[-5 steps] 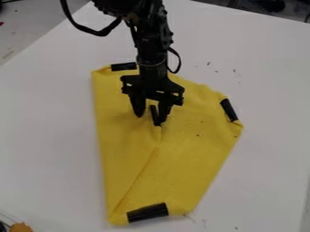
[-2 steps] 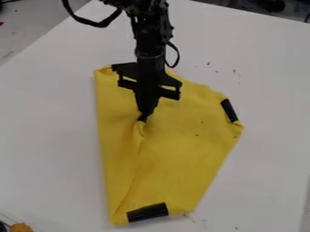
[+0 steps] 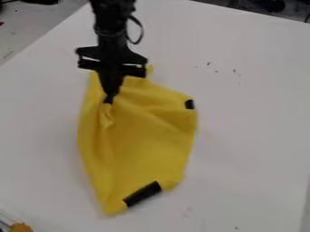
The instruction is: Move the yellow cloth from the middle part of the table to the bottom left side of the table
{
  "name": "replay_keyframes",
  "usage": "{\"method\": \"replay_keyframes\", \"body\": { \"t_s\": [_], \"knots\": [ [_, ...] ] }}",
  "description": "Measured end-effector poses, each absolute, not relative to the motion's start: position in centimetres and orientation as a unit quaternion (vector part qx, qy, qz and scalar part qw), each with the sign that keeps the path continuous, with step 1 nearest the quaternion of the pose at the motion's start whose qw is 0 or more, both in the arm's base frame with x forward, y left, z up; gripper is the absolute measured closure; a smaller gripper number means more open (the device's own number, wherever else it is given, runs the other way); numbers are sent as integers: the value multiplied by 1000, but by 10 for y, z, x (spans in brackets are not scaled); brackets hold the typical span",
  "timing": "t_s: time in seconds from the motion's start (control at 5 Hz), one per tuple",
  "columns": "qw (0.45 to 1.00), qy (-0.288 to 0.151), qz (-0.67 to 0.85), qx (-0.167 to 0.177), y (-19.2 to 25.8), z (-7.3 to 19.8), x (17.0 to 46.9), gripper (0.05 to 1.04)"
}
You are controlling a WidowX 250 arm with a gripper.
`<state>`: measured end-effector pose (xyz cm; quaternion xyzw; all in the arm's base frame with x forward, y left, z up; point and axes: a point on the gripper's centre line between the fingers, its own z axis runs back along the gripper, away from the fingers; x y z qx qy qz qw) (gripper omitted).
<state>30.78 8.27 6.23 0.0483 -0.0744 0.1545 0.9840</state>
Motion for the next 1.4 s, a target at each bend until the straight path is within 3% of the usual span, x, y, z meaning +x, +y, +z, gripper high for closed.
{"method": "replay_keyframes", "body": {
  "t_s": [0.6, 0.8, 1.2, 1.4],
  "knots": [
    [968, -94, 231, 0, 146, 34, 274, 997],
    [969, -90, 228, 12, 157, 32, 266, 836],
    [977, -71, 197, 50, 185, 35, 248, 260],
    [979, -60, 183, 71, 204, 37, 237, 75]
  ]
}}
